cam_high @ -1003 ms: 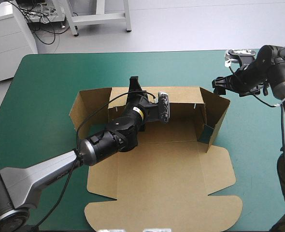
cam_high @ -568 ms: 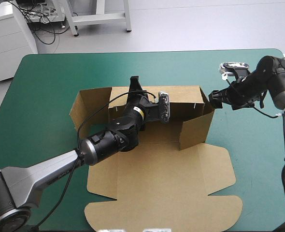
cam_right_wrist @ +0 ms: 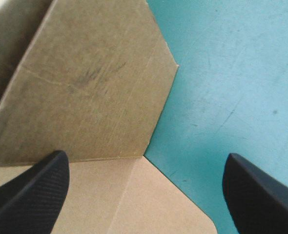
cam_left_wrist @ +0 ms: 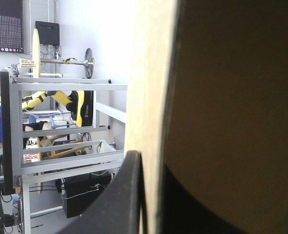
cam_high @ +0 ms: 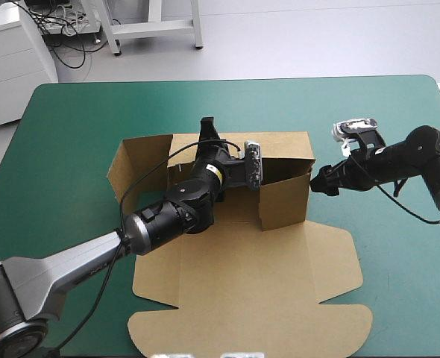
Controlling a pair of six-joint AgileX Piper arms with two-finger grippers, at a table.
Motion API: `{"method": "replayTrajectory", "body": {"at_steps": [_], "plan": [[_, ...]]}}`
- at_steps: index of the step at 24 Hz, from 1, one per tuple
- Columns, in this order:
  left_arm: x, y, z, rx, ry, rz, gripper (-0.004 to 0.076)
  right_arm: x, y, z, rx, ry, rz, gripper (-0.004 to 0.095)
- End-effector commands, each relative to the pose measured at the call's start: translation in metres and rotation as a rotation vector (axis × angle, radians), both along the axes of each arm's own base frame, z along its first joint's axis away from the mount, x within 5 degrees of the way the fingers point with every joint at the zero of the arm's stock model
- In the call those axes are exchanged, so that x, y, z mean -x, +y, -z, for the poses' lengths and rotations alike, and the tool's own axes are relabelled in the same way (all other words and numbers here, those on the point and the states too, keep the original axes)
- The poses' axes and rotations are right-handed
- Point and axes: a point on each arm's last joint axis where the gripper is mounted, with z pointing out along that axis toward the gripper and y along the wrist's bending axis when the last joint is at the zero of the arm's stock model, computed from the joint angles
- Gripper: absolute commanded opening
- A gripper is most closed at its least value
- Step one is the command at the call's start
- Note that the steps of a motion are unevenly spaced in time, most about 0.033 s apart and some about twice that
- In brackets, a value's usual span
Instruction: Fold the box
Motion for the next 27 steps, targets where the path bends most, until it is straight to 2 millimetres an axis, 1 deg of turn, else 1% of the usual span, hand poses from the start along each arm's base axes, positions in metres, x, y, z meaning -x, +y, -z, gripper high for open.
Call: {"method": "replayTrajectory", "body": {"at_steps": [1,4,6,8,11,13,17,21,24,27], "plan": [[0.005,0.0,0.005,0.086,0.099,-0.051,-0.0032,0.009,0.008,-0.017,-0.097,-0.078,-0.046,0.0782],[0.004,-0.002,0.012,0.071,0.117,-0.057,-0.0032,0.011,0.01,-0.018,-0.116,-0.073,-0.079,0.0783],[0.001,-0.006,0.027,0.04,0.151,-0.074,-0.0032,0.013,0.011,-0.017,-0.11,-0.055,-0.105,0.0783],[-0.001,-0.009,0.035,0.028,0.17,-0.078,-0.0032,0.014,0.011,-0.016,-0.109,-0.047,-0.114,0.0778],[-0.001,-0.011,0.036,0.037,0.171,-0.064,-0.0032,0.011,0.01,-0.017,-0.109,-0.078,-0.104,0.0778],[-0.001,-0.012,0.035,0.048,0.17,-0.049,-0.0032,0.011,0.015,-0.018,-0.088,-0.107,-0.148,0.0778],[-0.001,-0.014,0.035,0.063,0.17,-0.029,-0.0032,0.009,0.032,-0.015,-0.024,-0.161,-0.198,0.0779],[-0.001,-0.013,0.035,0.052,0.171,-0.046,-0.0032,0.007,0.045,-0.013,0.043,-0.21,-0.213,0.0778],[-0.001,-0.012,0.036,0.051,0.176,-0.053,-0.0032,0.006,0.05,-0.014,0.043,-0.23,-0.205,0.0778],[0.0,-0.013,0.036,0.067,0.189,-0.051,-0.0032,0.004,0.05,-0.015,0.05,-0.253,-0.197,0.0778]]}}
